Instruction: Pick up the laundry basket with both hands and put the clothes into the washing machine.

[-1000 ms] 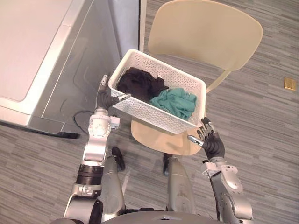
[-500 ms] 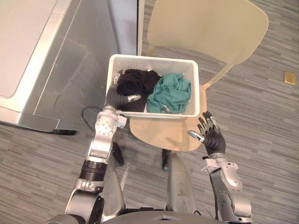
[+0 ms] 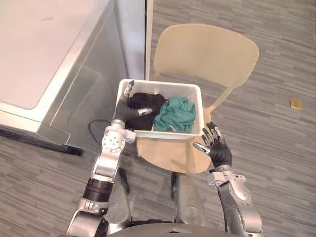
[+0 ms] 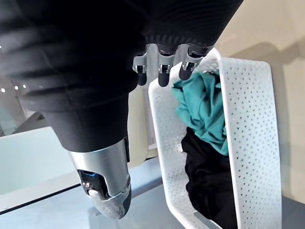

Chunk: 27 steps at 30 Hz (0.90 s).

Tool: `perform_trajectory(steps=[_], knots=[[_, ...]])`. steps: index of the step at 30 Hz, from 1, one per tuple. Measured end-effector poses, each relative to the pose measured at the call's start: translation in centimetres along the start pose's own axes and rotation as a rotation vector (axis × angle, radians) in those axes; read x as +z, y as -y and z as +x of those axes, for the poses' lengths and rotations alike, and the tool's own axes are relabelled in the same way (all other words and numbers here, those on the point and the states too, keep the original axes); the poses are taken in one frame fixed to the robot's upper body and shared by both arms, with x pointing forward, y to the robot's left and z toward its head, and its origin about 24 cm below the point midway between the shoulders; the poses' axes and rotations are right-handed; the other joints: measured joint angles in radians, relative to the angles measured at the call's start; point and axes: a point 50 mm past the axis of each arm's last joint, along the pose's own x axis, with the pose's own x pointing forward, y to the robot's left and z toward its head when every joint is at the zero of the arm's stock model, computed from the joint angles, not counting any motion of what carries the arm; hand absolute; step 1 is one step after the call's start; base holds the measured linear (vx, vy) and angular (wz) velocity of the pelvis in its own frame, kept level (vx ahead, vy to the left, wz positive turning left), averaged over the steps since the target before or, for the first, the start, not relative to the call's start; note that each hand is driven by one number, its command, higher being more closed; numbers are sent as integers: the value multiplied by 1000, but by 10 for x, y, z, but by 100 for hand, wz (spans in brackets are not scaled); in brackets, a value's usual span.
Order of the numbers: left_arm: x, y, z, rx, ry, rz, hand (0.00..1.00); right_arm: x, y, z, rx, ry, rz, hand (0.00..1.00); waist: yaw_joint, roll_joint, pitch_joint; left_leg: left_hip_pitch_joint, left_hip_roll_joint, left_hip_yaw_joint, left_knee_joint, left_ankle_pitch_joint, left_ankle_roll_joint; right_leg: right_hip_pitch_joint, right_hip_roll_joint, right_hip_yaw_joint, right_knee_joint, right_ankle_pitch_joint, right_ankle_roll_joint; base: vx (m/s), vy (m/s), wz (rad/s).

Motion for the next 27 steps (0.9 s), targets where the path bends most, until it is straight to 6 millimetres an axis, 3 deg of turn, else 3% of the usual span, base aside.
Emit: perform_trajectory(steps=[4,6,9,10,11,12,13,15,16,17,18,19,21,22,23,24,25,26,27], knots=[[-19,2,-20,-15,-45,-140,0,-19,6,-3,-32,-78,23,0,0,9,-39,59,-29,-70,-45,33,-4,113,-14,-74,-34,-15,-4,120,-79,45],[-23,2,-27,-11,-52,-222,0,-26,6,-7,-48,-95,42,0,1,8,-57,80,-53,-131,-115,86,-10,174,-18,-143,-79,-13,-10,8,-157,90],[-21,-2,-34,11,-31,-344,0,-29,6,-7,-65,-82,53,0,10,17,-94,82,-75,-178,-269,210,-19,191,-18,-227,-117,-4,-55,-77,-158,85],[-20,-1,-35,9,-16,-379,0,-29,6,-8,-88,-74,73,0,6,18,-110,84,-67,-152,-298,220,12,194,-44,-284,-157,35,-75,-144,-113,78],[-19,-1,-36,7,-10,-397,0,-29,6,-9,-98,-67,79,0,4,19,-111,71,-43,-105,-211,181,40,198,-45,-300,-165,48,-75,-164,-83,74],[-18,4,-37,-8,-7,-429,0,-30,7,-12,-111,-64,82,0,-2,27,-116,76,7,-39,-25,100,62,217,-46,-324,-188,68,-82,-107,-50,44],[-19,7,-39,-18,-9,-438,0,-30,8,-16,-118,-65,78,0,-6,36,-121,91,36,-16,47,71,62,227,-43,-336,-203,80,-83,-162,-1,47],[-20,24,-49,-68,-25,-488,0,-34,12,-34,-155,-94,66,0,-34,80,-169,190,129,5,210,16,38,230,-37,-368,-259,136,-70,-171,118,47],[-21,26,-51,-73,-28,-491,0,-36,13,-37,-161,-99,66,0,-40,91,-181,215,137,-2,209,19,31,221,-39,-371,-268,150,-66,-168,208,44],[-20,27,-52,-77,-24,-494,0,-38,13,-42,-172,-111,69,0,-50,106,-192,264,129,-20,150,34,-1,197,-46,-376,-277,178,-51,-159,198,32],[-20,27,-51,-71,-19,-494,0,-39,12,-42,-172,-115,72,0,-56,104,-196,267,103,-21,102,1,-42,181,-49,-373,-282,197,-40,-186,201,39],[-20,26,-51,-63,-16,-493,0,-41,10,-42,-176,-116,86,0,-64,102,-208,258,78,-17,48,-35,-50,162,-55,-374,-314,239,-43,-283,257,30],[-20,20,-50,-53,-2,-474,0,-44,-4,-39,-162,-106,145,0,-61,54,-226,243,21,8,-126,-100,-65,116,-54,-389,-460,376,-58,-355,322,30],[-19,20,-48,-60,1,-475,0,-43,-5,-37,-161,-97,152,0,-64,50,-224,236,17,15,-146,-117,-63,109,-50,-394,-490,407,-58,-313,275,27],[-20,19,-45,-65,-1,-461,0,-43,-9,-32,-150,-87,164,0,-55,18,-207,218,-7,24,-158,-128,-71,104,-54,-381,-547,466,-64,-421,258,-5],[-26,18,-47,-60,-23,-455,0,-41,-11,-30,-142,-76,165,0,-38,2,-201,203,-23,40,-141,-130,-61,106,-57,-348,-594,531,-79,-434,233,-16],[-27,18,-48,-60,-30,-457,0,-40,-10,-29,-142,-71,162,0,-38,-3,-203,192,-27,40,-128,-133,-45,107,-58,-333,-614,566,-77,-374,168,-24],[-28,16,-48,-62,-29,-458,0,-39,-10,-28,-139,-63,156,0,-40,-2,-202,178,-35,43,-116,-135,-24,105,-58,-307,-651,643,-77,-334,182,-28],[-29,10,-47,-50,-21,-449,0,-35,-12,-20,-111,-43,145,0,-29,11,-195,161,-33,75,-139,-118,30,83,-46,-241,-695,743,-73,-320,166,-23]])
